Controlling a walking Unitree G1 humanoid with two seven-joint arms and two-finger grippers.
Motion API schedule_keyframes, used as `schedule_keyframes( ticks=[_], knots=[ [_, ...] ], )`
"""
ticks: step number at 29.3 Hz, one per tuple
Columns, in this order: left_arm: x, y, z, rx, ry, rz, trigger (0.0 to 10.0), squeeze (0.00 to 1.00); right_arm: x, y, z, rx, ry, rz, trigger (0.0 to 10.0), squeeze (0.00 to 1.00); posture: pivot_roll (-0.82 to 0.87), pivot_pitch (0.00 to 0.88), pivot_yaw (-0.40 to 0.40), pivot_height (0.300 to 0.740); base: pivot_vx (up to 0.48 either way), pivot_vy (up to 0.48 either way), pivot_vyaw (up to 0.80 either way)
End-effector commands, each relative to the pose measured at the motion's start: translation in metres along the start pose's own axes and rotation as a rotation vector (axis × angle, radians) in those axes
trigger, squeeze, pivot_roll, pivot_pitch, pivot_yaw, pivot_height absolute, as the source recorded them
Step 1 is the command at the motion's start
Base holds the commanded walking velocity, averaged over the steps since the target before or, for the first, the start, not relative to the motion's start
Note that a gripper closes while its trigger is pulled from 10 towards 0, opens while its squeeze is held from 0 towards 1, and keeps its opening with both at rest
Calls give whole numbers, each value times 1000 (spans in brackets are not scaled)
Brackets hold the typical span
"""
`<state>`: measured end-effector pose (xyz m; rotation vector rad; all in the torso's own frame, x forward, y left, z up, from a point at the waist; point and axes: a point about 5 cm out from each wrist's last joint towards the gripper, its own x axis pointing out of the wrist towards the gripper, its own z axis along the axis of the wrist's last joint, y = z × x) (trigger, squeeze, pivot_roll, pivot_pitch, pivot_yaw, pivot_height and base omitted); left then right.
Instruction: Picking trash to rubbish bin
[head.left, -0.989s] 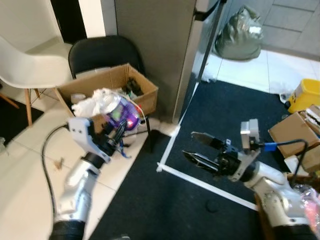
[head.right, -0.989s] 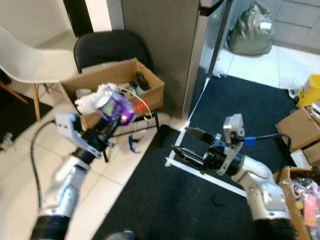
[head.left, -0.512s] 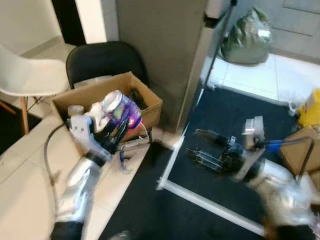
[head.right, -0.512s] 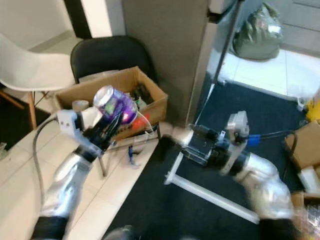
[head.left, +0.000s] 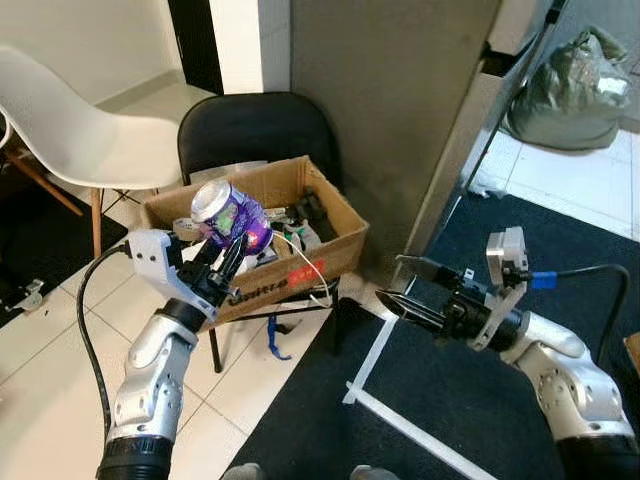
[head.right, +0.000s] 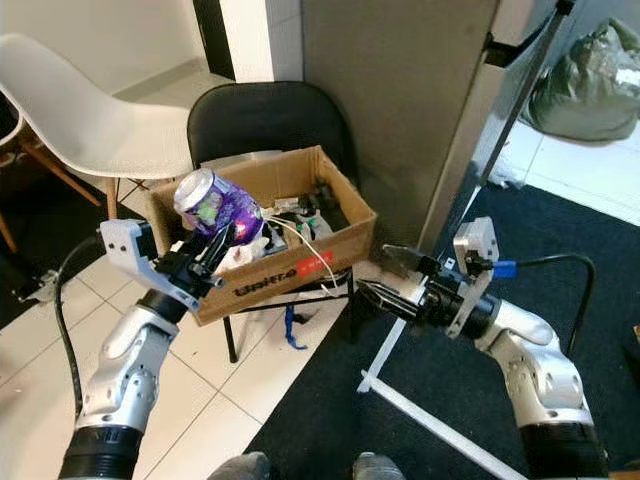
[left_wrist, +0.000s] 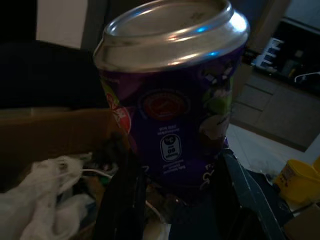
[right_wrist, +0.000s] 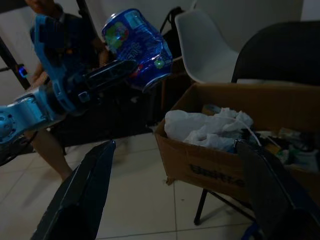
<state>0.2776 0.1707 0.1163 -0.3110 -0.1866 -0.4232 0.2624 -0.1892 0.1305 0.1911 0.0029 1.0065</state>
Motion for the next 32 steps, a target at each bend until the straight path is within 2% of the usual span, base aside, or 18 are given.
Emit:
schedule_keyframes(
  ticks=[1,12,32],
  knots=[
    [0,0,1,10,7,-3,10000,0,-1,-1,0,-1,12,-6,10000,0,-26,0,-32,740,352,0,0],
    [-3,5,3,0,7,24,10000,0,0,0,0,0,7,-8,10000,0,-27,0,-30,740,350,0,0],
    [-14,31,-1,-62,27,155,10000,0,-2,1,0,-7,26,-1,10000,0,-29,0,-31,740,349,0,0]
  ],
)
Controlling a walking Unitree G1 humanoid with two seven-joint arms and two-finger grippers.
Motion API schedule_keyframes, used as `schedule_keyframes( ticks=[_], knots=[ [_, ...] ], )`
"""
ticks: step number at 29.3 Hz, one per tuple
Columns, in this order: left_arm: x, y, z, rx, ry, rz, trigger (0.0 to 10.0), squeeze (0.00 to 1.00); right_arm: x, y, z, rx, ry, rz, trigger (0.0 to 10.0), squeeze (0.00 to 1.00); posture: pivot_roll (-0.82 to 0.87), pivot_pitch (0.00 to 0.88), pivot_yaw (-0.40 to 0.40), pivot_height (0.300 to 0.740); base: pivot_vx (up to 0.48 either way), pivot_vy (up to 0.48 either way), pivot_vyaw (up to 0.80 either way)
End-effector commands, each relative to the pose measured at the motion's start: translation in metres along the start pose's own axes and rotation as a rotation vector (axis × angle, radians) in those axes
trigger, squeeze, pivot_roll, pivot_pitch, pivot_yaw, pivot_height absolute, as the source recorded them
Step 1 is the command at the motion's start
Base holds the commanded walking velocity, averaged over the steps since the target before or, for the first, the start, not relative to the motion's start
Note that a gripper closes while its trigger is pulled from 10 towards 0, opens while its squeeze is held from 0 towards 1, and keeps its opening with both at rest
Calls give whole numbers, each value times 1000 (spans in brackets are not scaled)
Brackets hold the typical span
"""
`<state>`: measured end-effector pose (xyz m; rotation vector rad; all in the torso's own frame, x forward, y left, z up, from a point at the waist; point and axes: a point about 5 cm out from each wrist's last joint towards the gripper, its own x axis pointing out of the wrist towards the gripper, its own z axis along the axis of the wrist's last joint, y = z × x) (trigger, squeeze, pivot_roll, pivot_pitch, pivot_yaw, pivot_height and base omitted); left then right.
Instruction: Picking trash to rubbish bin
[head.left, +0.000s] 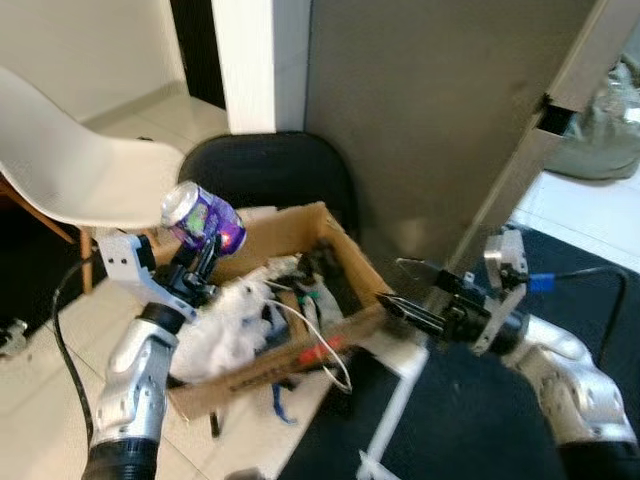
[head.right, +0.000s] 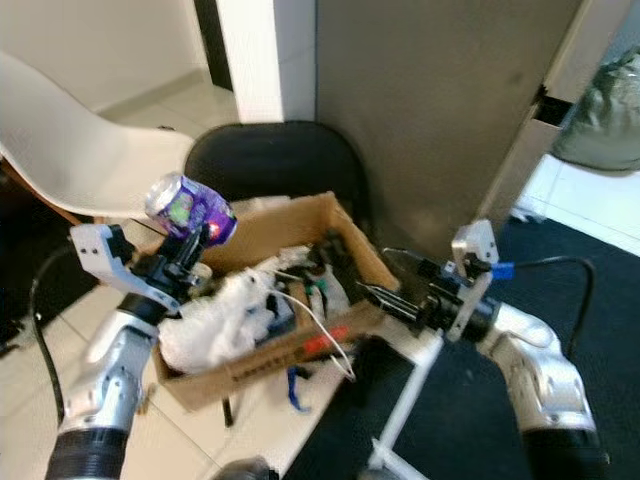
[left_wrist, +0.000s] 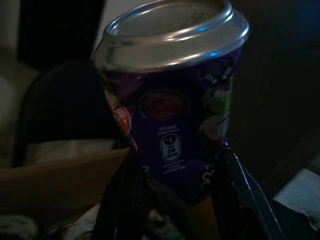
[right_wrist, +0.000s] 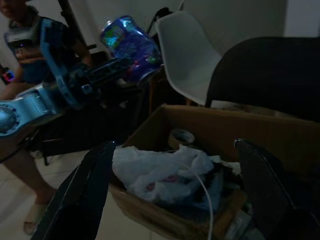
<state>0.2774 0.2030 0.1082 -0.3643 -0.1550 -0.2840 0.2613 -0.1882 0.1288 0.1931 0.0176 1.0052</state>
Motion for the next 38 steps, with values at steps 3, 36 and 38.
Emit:
schedule_keyframes(
  ticks=[3,36,38],
  knots=[
    [0,4,-9,-49,64,33,10000,0,-2,0,1,-18,19,3,10000,0,-29,0,-31,740,81,0,0],
    [19,-34,32,-11,12,-243,10000,0,0,-19,-2,-33,28,-167,10000,0,-30,0,-34,740,0,0,0],
    [18,-46,32,24,35,-338,10000,0,0,-19,-1,-36,10,-164,10000,0,-30,0,-34,740,0,0,0]
  ],
)
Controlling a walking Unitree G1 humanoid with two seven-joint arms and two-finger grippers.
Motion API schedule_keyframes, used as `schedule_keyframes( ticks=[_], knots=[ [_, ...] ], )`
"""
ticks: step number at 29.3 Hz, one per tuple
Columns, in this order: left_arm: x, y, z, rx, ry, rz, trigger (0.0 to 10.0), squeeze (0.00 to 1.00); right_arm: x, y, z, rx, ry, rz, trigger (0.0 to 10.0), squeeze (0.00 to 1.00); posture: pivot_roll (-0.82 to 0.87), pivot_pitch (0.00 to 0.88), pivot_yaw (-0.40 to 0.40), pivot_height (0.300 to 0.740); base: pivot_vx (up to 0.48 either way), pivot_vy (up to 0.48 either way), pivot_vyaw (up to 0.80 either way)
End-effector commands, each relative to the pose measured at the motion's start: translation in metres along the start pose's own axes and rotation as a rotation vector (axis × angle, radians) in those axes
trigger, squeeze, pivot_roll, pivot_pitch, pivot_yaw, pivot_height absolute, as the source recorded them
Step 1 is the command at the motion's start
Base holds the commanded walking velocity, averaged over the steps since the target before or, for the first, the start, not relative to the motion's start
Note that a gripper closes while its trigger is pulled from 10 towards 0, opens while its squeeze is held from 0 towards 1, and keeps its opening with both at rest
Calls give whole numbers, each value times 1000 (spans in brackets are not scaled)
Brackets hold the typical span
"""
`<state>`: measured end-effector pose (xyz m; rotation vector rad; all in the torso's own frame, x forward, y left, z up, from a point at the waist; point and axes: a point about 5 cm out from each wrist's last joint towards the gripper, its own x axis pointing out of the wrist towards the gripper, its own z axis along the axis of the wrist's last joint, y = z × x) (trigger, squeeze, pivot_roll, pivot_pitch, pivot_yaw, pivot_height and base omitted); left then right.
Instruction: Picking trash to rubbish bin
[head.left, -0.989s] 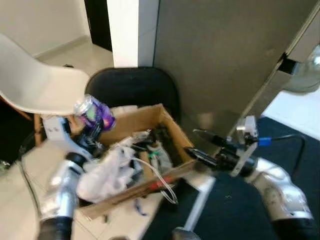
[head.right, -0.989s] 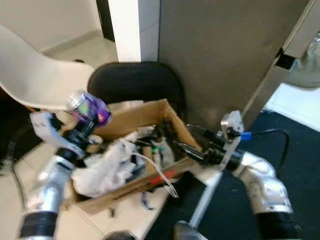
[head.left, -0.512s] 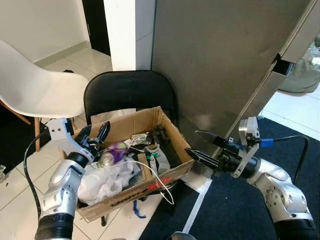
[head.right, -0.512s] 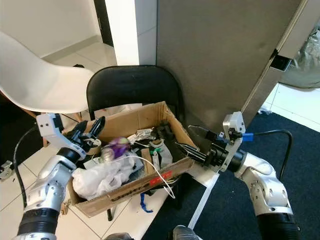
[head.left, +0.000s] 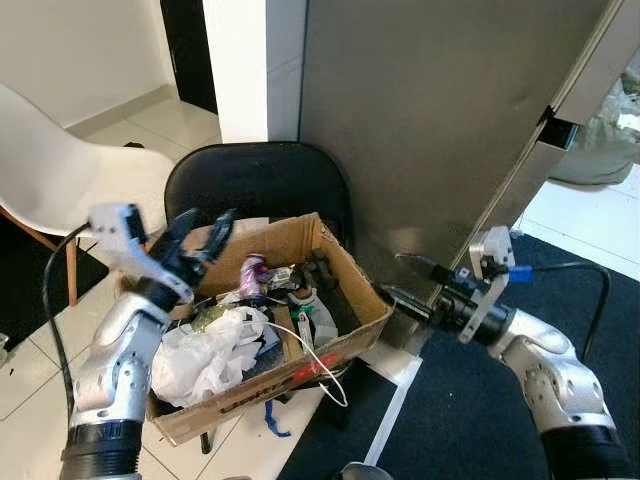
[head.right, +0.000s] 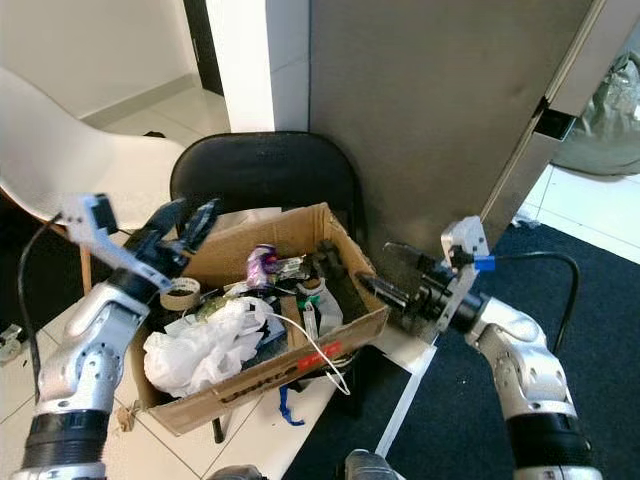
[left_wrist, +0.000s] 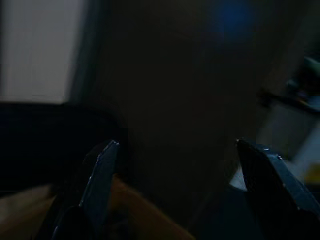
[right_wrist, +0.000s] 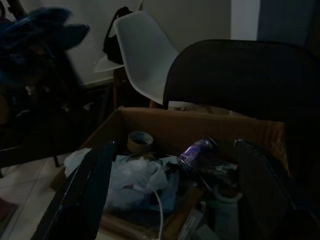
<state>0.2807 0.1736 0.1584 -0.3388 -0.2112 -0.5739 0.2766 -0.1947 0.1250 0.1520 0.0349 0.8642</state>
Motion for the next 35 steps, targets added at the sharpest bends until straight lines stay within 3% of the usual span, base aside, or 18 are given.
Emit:
schedule_keyframes(
  ticks=[1,7,15,28,35],
  knots=[
    [0,-8,-3,24,51,-71,10000,0,-2,-3,1,-7,-15,-22,10000,0,-30,0,-34,740,0,0,0],
    [-2,-15,-10,26,91,-116,10000,0,-2,-8,-6,-45,41,-90,10000,0,-31,0,-34,740,0,0,-540],
    [-2,-12,-17,34,102,-59,10000,0,-6,-32,-14,-70,111,-320,10000,0,-32,0,-33,740,0,0,-775],
    [6,-15,-18,-6,58,17,10000,0,-4,-39,-14,-79,111,-390,10000,0,-33,0,-27,740,0,0,-779],
    [5,-13,-19,-25,56,22,10000,0,-1,-39,-14,-80,109,-396,10000,0,-32,0,-26,740,0,-361,0]
  ],
)
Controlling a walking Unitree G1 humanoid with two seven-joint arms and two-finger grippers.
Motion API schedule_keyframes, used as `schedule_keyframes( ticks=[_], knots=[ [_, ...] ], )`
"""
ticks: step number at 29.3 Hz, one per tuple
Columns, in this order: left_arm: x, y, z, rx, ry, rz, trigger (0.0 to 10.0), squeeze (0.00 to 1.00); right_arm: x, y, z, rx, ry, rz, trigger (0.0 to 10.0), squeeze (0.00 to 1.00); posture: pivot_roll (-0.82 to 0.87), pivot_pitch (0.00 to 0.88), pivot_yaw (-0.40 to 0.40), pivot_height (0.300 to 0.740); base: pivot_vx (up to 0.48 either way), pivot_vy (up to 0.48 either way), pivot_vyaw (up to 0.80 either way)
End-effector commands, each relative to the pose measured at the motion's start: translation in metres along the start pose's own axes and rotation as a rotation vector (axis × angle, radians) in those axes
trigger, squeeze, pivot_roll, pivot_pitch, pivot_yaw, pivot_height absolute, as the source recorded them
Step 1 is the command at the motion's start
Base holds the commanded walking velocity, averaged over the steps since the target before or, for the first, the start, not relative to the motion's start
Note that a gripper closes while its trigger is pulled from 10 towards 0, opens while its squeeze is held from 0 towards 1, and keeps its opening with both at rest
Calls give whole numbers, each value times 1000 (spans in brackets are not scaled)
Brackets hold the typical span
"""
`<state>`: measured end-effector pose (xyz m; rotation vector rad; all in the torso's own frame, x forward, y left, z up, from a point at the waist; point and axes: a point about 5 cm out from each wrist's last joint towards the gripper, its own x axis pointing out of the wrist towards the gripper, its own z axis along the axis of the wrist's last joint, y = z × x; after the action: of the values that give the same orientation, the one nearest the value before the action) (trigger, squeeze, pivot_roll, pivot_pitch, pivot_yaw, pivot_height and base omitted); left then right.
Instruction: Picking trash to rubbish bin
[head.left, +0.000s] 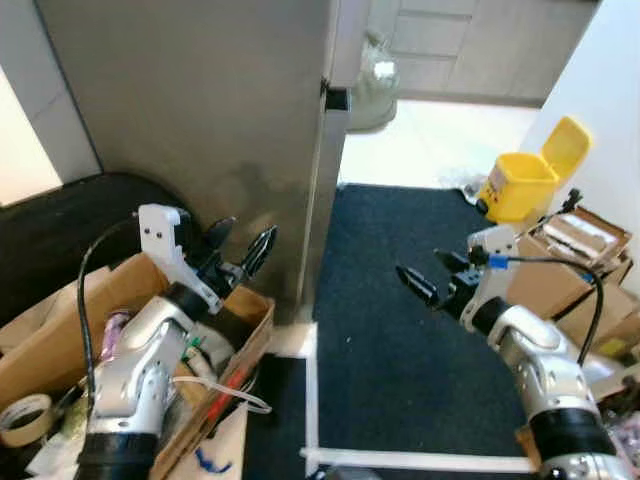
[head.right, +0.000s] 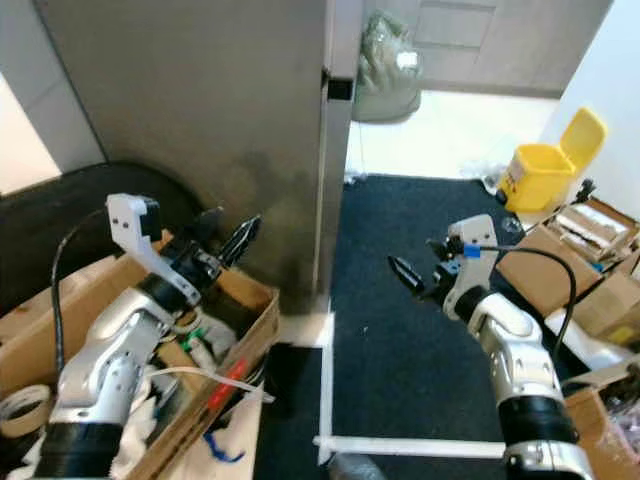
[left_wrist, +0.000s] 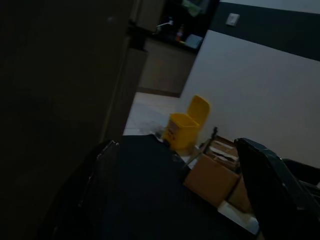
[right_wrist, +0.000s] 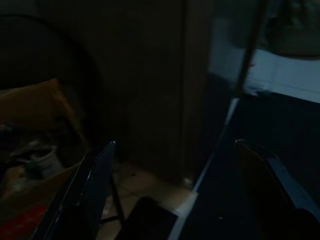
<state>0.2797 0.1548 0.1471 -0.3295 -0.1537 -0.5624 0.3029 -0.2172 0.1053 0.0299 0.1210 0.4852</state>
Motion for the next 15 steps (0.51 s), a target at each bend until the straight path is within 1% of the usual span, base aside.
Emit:
schedule_keyframes(
  ticks=[1,15],
  knots=[
    [0,0,-2,-22,-1,1,10000,0,0,-2,0,-7,9,-10,10000,0,-32,0,-26,740,0,-431,0],
    [2,-2,0,-22,-9,-2,10000,0,0,-3,1,-1,-1,-18,10000,0,-33,0,-26,740,0,-428,0]
  ],
)
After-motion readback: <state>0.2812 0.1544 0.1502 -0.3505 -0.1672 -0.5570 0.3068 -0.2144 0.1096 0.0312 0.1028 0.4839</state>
